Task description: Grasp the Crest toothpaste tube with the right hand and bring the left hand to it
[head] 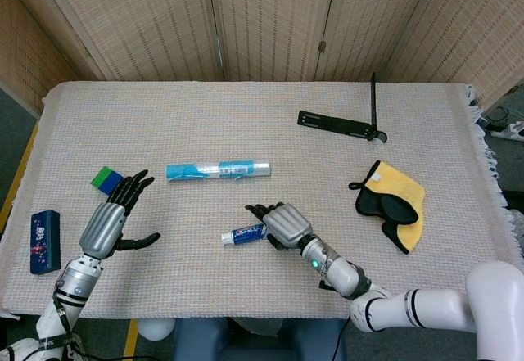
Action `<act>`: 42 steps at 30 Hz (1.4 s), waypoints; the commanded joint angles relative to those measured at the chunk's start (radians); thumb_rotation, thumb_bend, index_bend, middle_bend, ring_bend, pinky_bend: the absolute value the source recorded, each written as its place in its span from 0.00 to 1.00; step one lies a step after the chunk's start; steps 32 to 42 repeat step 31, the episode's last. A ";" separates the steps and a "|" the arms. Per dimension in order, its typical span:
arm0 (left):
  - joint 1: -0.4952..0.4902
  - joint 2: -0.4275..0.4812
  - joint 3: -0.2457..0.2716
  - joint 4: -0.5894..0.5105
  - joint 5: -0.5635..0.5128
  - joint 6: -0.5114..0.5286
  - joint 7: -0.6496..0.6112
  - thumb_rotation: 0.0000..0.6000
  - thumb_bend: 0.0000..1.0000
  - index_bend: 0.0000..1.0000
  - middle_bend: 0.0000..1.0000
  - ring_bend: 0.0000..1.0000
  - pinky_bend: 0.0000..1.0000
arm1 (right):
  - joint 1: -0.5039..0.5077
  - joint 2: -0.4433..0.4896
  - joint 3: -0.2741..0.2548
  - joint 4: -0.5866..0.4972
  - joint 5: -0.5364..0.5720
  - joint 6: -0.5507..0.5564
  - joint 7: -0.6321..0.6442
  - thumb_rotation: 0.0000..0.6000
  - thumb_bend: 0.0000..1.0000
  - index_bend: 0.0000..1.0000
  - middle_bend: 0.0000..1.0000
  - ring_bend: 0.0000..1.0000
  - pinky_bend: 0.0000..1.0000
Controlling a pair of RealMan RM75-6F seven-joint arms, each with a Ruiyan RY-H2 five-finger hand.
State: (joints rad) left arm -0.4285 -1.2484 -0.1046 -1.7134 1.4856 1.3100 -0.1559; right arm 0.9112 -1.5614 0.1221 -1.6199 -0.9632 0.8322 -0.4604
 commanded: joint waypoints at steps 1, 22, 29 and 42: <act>0.009 0.015 0.001 0.006 -0.007 0.001 -0.015 0.15 0.11 0.06 0.03 0.00 0.00 | -0.030 0.046 -0.004 -0.042 -0.041 0.046 0.025 1.00 0.58 0.00 0.02 0.15 0.18; 0.159 0.106 0.014 0.041 -0.138 0.122 0.190 1.00 0.25 0.12 0.08 0.06 0.00 | -0.537 0.477 -0.210 -0.198 -0.462 0.646 0.208 1.00 0.58 0.20 0.22 0.27 0.21; 0.220 0.102 0.051 0.018 -0.111 0.178 0.228 1.00 0.25 0.13 0.08 0.07 0.00 | -0.683 0.479 -0.257 -0.127 -0.521 0.762 0.323 1.00 0.58 0.20 0.22 0.27 0.21; 0.236 0.106 0.064 0.003 -0.096 0.190 0.239 1.00 0.25 0.13 0.08 0.07 0.00 | -0.717 0.478 -0.260 -0.114 -0.533 0.791 0.349 1.00 0.58 0.20 0.22 0.27 0.21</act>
